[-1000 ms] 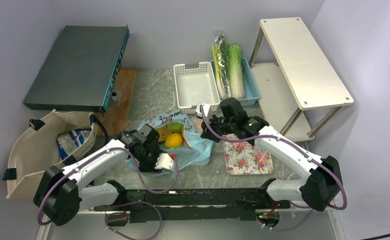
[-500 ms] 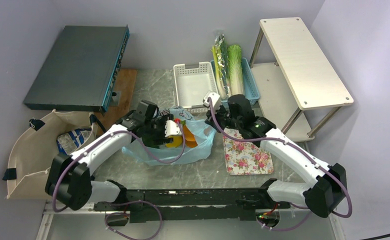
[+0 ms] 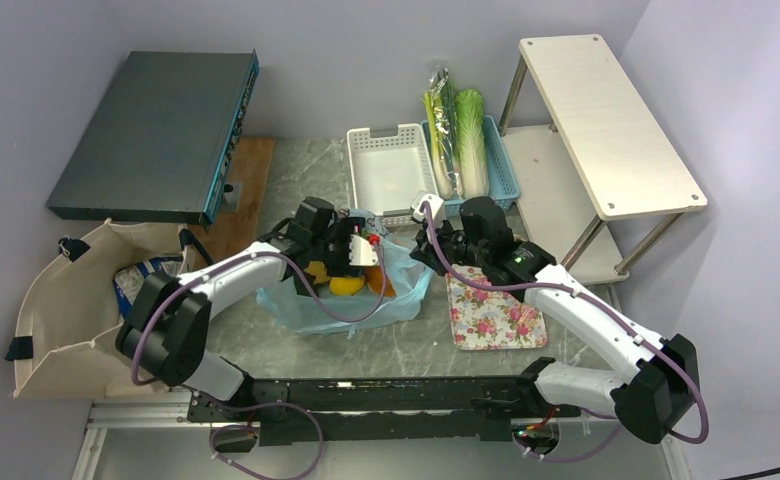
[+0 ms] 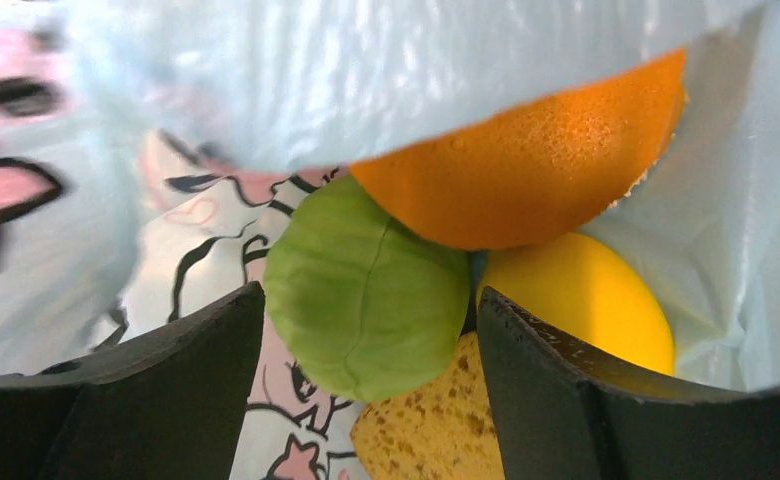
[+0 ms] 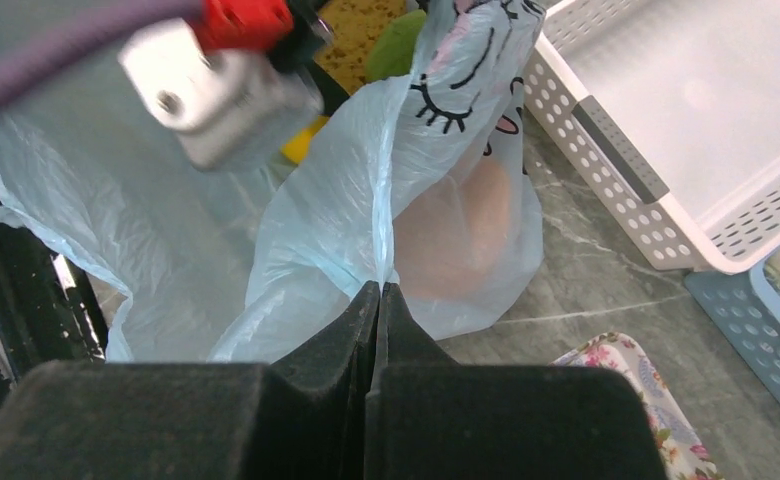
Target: Untie the knot of the grocery bags and take out the mixed food
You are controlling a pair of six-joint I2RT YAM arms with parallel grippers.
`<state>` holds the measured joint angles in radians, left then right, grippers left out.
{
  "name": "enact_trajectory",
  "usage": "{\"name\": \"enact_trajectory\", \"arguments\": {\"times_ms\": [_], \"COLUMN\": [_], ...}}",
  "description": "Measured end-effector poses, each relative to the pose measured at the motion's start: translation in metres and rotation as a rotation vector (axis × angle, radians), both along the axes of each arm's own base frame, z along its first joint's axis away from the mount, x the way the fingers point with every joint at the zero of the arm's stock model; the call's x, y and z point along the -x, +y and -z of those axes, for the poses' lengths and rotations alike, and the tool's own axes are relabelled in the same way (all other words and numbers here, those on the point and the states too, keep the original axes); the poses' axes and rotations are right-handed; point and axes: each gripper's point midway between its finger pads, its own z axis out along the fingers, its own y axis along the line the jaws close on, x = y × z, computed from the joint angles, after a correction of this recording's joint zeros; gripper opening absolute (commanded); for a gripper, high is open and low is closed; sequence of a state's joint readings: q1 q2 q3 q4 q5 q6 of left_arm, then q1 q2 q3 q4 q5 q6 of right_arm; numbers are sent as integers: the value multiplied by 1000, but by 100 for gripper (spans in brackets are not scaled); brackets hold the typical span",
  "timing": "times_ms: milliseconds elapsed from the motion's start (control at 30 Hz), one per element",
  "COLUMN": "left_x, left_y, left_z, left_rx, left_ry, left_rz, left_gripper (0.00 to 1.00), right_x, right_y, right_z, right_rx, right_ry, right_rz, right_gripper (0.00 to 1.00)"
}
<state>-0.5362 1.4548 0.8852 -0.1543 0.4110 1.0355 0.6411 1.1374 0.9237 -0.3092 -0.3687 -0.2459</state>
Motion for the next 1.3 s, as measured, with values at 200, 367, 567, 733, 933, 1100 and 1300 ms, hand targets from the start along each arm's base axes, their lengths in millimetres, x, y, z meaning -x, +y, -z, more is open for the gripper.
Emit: {"name": "enact_trajectory", "arguments": {"times_ms": [200,367,567,733,933,1100,1300], "left_x": [-16,-28,-3,22,50,90,128], "left_y": [-12,-16,-4,2,5,5,4], "left_z": [29,27,23,-10,-40,-59,-113], "left_rx": [-63,-70,-75,-26,32,66,169], "left_ry": [-14,-29,34,46,65,173,222], "left_rz": [2,-16,-20,-4,38,129,201], "left_gripper": [78,41,0,0,0,0,0], "right_x": [3,3,3,3,3,-2,-8], "right_y": [2,1,1,2,2,5,13], "right_z": [1,2,2,2,5,-2,-35], "right_rx": [-6,-6,-8,-11,-15,-25,-67], "right_ry": [10,12,18,26,45,50,19], "right_rz": [-12,-13,-9,-4,7,20,9], "right_gripper": [0,0,0,0,0,31,87]}}
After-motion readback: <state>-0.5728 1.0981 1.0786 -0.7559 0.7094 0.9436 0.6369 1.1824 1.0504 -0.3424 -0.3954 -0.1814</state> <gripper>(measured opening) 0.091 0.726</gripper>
